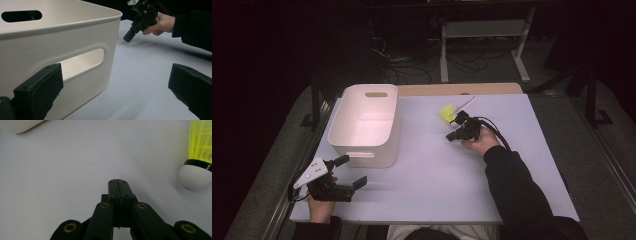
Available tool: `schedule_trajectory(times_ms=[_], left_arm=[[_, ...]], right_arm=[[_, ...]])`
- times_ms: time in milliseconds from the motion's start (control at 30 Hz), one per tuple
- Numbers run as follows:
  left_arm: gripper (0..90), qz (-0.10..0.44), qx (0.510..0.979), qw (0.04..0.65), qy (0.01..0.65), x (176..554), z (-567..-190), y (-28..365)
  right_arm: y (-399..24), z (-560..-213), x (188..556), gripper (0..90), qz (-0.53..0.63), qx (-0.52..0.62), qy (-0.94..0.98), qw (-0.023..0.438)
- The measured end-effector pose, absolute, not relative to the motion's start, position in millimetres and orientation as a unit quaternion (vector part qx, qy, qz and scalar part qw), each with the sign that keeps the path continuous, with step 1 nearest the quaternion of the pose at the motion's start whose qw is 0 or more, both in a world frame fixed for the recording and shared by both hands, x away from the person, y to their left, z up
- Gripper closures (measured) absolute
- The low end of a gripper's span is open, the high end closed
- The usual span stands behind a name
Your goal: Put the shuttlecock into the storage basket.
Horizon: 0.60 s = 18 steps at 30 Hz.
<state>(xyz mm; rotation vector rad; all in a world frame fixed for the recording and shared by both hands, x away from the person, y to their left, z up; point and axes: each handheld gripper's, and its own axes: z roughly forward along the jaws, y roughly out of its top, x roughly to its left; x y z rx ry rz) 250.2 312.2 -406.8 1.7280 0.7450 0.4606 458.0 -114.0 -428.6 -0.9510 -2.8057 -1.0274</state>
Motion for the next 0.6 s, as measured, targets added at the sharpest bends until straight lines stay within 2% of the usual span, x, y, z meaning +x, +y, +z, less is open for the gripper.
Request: schedule_trajectory(times_ms=[600], left_arm=[[0.0,0.196,0.735,0.566,0.317,250.3,-406.9,312.2]], right_arm=[[-127.5,-415.1,458.4,89.1,-0.344,-0.308,-0.887,-0.020]])
